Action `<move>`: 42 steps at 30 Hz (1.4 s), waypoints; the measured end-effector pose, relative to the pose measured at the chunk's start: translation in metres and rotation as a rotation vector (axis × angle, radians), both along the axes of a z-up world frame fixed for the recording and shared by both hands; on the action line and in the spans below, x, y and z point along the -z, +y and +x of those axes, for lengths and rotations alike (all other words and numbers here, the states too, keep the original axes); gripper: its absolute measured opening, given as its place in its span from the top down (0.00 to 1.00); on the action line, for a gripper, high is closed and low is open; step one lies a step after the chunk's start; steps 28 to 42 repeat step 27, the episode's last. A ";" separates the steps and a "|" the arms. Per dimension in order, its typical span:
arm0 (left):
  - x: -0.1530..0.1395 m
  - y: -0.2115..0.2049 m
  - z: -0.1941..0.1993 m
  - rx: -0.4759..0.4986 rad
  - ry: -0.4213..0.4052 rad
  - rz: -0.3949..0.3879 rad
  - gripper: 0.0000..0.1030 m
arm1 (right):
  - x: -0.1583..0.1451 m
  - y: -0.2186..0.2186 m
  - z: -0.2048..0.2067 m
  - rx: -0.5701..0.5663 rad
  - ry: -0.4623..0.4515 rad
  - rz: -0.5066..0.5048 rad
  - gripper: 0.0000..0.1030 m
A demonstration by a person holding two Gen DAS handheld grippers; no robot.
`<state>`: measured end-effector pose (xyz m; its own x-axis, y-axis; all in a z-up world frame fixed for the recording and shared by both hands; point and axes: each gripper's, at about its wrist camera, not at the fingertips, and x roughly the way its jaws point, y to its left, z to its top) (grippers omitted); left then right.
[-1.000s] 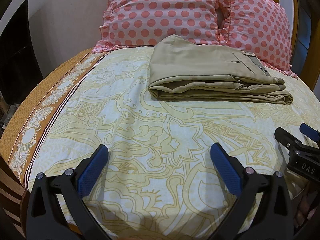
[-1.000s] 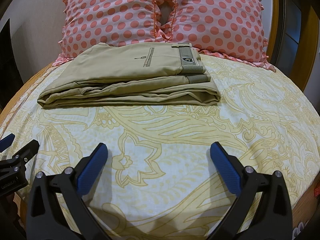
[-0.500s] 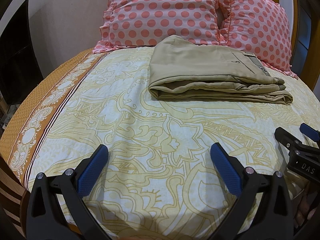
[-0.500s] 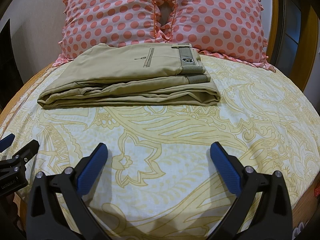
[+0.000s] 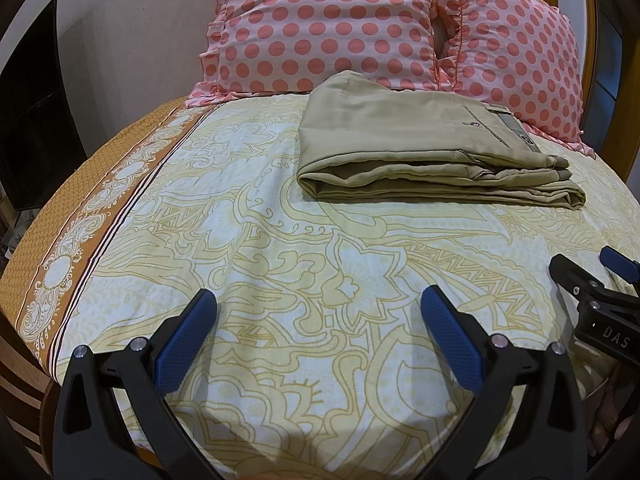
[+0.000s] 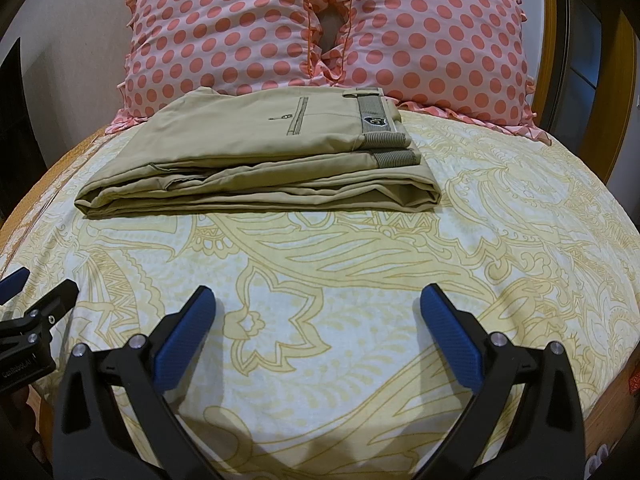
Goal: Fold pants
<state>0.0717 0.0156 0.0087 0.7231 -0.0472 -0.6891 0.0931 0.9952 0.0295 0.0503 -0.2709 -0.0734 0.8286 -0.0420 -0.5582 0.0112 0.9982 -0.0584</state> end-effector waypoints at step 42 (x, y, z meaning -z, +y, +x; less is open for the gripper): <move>-0.001 -0.001 0.001 -0.020 -0.001 0.006 0.01 | -0.001 0.000 0.001 0.003 -0.003 0.000 0.02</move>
